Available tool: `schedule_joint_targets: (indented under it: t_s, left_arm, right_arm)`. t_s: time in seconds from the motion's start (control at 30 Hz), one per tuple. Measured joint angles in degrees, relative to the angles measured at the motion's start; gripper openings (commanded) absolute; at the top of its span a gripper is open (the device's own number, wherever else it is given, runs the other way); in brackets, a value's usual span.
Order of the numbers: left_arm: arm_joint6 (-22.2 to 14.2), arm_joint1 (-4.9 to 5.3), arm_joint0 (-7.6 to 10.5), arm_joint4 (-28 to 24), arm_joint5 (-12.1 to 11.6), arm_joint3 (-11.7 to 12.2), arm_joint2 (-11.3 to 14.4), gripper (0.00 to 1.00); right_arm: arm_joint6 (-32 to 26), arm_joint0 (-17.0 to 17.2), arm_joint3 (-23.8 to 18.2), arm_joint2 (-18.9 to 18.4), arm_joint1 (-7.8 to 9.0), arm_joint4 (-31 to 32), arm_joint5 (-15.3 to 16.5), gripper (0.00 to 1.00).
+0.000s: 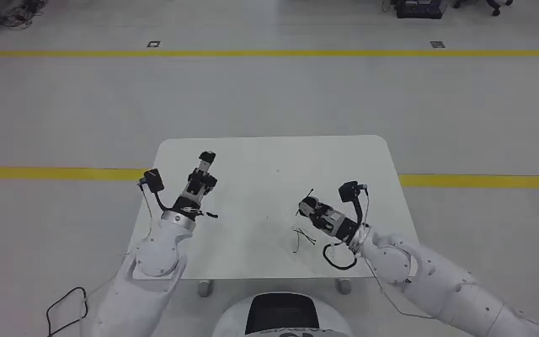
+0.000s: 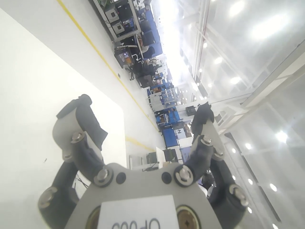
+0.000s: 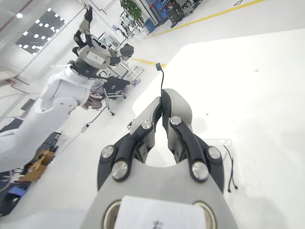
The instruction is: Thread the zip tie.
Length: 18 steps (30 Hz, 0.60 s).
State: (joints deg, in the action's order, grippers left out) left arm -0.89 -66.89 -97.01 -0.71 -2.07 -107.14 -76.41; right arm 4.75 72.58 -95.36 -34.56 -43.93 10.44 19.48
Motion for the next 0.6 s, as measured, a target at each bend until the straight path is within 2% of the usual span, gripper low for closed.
schedule_joint_targets:
  t_s: [0.2, 0.6]
  left_arm:
    - [2.48, -0.70, 1.72, 4.55, 0.88, 0.55, 5.06, 1.00]
    - [2.58, -0.73, 1.92, 5.43, 0.24, 0.79, 5.56, 1.00]
  right_arm:
    - [-8.22, -1.22, -0.44, -0.68, -0.60, -10.91, 0.00, 0.00]
    - [-9.43, -1.12, -0.26, -1.19, -0.81, -12.69, -0.02, 0.00]
